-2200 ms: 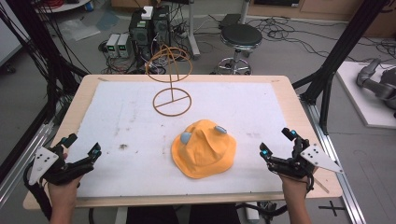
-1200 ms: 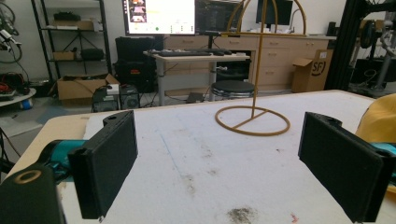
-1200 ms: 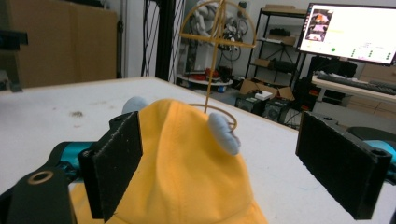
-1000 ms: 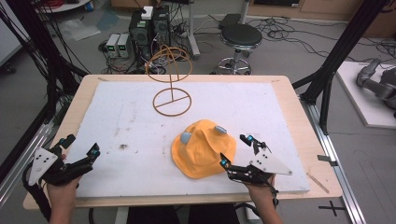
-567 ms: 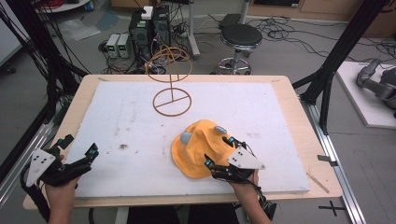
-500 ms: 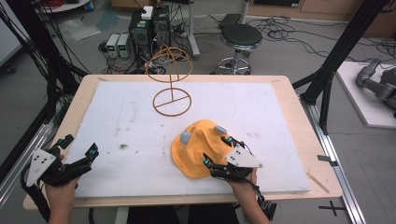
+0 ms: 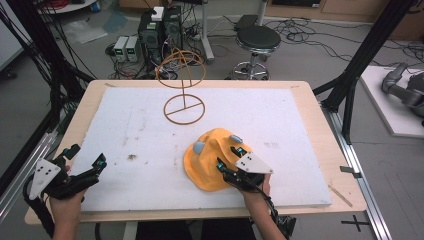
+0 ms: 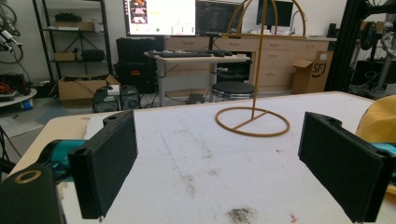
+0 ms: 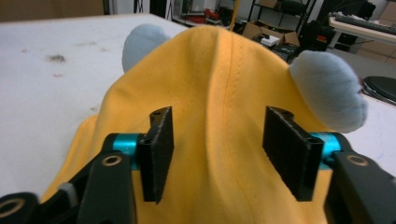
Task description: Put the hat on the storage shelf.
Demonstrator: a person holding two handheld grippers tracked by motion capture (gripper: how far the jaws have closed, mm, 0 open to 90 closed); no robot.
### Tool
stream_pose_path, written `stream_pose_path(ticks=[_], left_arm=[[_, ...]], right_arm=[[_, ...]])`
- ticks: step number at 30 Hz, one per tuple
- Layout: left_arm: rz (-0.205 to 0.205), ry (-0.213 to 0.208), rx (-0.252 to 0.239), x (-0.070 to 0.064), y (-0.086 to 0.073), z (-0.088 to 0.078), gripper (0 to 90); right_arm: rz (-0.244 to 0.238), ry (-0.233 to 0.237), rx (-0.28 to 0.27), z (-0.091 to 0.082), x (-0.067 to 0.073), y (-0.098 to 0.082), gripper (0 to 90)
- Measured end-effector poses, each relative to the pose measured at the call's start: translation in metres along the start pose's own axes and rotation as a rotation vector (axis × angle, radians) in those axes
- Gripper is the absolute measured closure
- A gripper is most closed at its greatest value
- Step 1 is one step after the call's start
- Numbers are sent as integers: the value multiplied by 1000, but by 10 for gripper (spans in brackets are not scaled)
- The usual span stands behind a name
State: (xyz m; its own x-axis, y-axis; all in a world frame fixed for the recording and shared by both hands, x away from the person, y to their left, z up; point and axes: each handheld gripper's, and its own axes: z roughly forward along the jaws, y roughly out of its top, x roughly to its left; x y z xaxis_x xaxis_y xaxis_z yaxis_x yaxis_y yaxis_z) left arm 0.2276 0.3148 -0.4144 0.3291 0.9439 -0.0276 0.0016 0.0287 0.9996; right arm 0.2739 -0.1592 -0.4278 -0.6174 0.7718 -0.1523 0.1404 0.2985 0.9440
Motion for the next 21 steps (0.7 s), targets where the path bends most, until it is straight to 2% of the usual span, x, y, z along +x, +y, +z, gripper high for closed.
stream_pose_path(ticks=[3, 7, 10, 11, 12, 13, 16, 21], left_arm=[[-2, -1, -1, -1, 0, 0, 122], [-3, -2, -1, -1, 0, 0, 122], [1, -3, 3, -1, 0, 0, 122], [1, -3, 3, -1, 0, 0, 122], [2, -5, 3, -1, 0, 1, 122], [3, -5, 5, -1, 0, 1, 122], [0, -5, 4, -2, -1, 1, 122], [6, -5, 8, -1, -1, 1, 122]], right_arm=[[-21, -10, 24, 2, 2, -1, 529], [-29, -52, 52, 5, 5, 0, 679], [-54, -47, 73, 7, 7, 1, 826], [-54, -47, 73, 7, 7, 1, 826], [-72, -49, 79, 8, 9, 2, 873], [-99, -58, 88, 8, 11, 3, 888], [-103, -60, 82, 8, 12, 5, 892], [-55, -47, 51, 0, 4, 8, 893]])
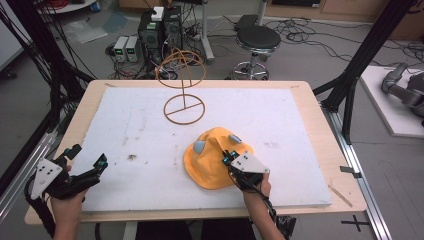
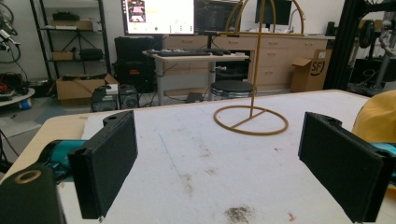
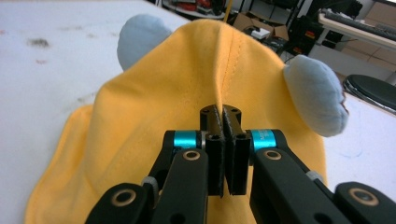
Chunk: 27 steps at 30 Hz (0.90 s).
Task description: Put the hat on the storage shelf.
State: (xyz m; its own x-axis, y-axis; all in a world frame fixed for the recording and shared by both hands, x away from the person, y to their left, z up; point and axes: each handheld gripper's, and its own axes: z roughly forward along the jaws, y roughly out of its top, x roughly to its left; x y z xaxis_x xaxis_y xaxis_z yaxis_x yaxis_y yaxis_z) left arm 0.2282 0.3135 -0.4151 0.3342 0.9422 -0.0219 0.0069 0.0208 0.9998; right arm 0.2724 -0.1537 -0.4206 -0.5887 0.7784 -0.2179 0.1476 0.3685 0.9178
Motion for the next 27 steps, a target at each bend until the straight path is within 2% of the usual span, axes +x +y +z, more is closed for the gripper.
stream_pose_path(ticks=[5, 14, 16, 27], left_arm=[[-2, -1, -1, -1, 0, 0, 122], [0, 3, 2, 0, -1, 0, 122], [-1, 5, 3, 0, -1, 0, 122], [1, 9, 4, 1, -2, 0, 122]], right_arm=[[55, 4, -43, -7, -8, 6, 892], [162, 7, -155, -19, -23, 23, 892], [168, 2, -169, -21, -25, 26, 892], [256, -17, -307, -30, -48, 64, 890]])
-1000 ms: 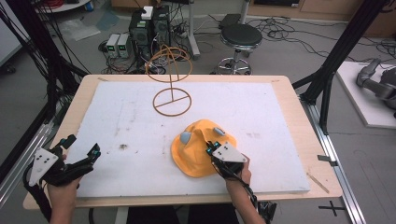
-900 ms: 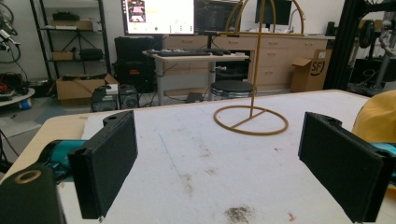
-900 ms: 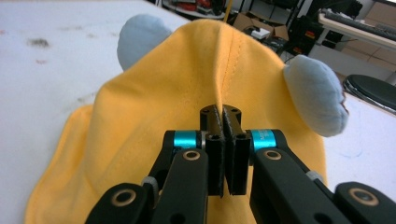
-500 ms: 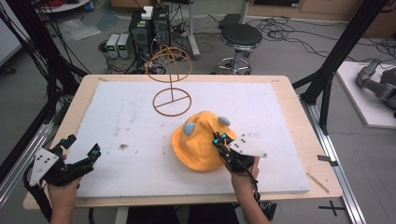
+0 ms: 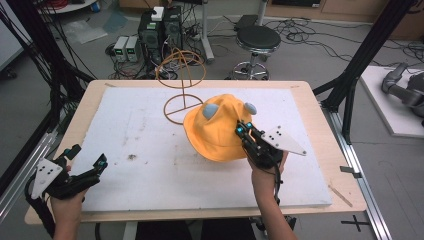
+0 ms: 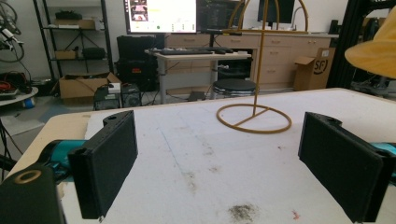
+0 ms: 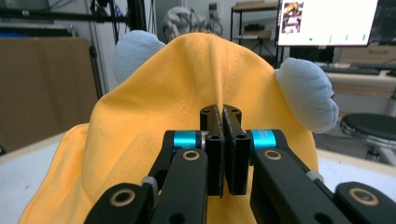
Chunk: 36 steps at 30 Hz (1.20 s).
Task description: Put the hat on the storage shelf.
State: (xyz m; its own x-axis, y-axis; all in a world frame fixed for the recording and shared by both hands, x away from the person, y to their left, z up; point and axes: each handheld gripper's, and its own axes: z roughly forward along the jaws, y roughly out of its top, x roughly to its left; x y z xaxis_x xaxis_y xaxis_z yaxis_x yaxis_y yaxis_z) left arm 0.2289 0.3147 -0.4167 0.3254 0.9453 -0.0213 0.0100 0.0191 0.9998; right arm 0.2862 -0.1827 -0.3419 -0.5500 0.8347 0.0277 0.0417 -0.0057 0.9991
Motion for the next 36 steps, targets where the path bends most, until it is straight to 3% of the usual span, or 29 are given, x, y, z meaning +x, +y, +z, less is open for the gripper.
stream_pose_path(ticks=[9, 14, 22, 36], left_arm=[[0, 4, 1, 1, 0, 0, 122], [2, 3, 2, 1, -1, 0, 122], [-1, 1, -2, 0, -1, 1, 122], [-3, -11, 3, 0, -2, 4, 122]], right_arm=[[14, -2, -78, 17, 1, 33, 888], [-2, -13, -115, 31, 5, 50, 888], [-28, -38, -150, 54, 10, 73, 892], [-17, -63, -181, 93, 9, 107, 892]])
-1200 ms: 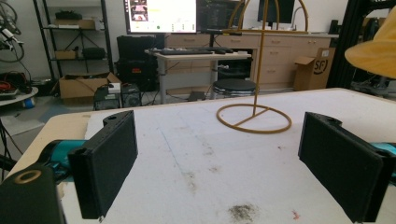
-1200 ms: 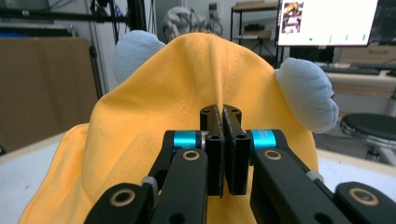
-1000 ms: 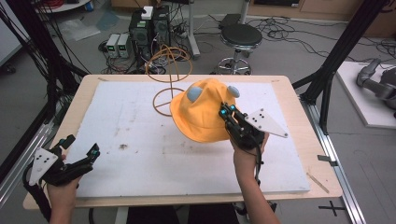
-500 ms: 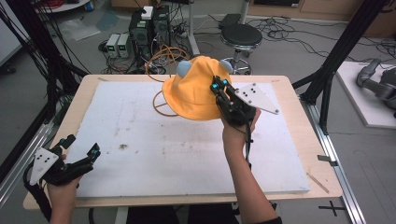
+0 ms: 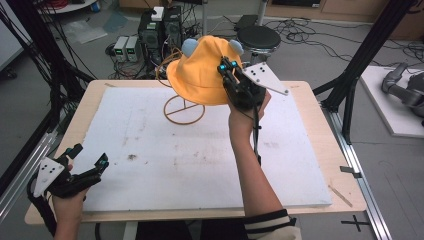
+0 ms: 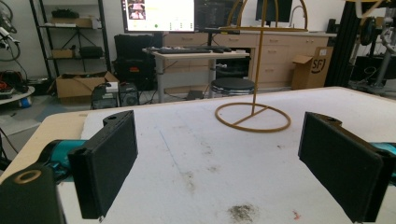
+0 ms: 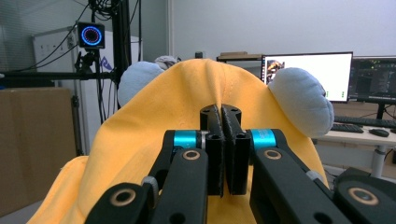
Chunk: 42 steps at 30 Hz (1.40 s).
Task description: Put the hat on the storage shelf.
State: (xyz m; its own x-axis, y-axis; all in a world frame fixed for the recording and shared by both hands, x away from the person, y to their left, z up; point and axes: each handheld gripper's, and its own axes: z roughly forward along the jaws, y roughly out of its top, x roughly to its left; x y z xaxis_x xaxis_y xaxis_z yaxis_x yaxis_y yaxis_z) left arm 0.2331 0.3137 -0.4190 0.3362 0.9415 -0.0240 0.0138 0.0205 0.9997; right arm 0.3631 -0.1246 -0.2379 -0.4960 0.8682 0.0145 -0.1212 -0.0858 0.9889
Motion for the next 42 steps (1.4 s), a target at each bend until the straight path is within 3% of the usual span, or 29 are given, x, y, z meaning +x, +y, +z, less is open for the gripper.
stream_pose_path(ticks=[9, 10, 19, 36, 42], left_arm=[[-6, -6, -1, 0, -1, 1, 122], [-11, -7, -4, 0, -2, 1, 122], [-34, -3, -11, 5, -2, -1, 122], [-42, -18, -5, 4, -5, 2, 122], [-50, -21, -8, 4, -5, 1, 122]], right_arm=[[-27, -21, -36, 35, 5, 11, 892], [-33, -32, -32, 47, 6, 13, 892], [-21, -61, -62, 79, 11, 17, 892], [17, -83, 7, 123, 23, -26, 892], [29, -82, 70, 134, 32, -44, 892]])
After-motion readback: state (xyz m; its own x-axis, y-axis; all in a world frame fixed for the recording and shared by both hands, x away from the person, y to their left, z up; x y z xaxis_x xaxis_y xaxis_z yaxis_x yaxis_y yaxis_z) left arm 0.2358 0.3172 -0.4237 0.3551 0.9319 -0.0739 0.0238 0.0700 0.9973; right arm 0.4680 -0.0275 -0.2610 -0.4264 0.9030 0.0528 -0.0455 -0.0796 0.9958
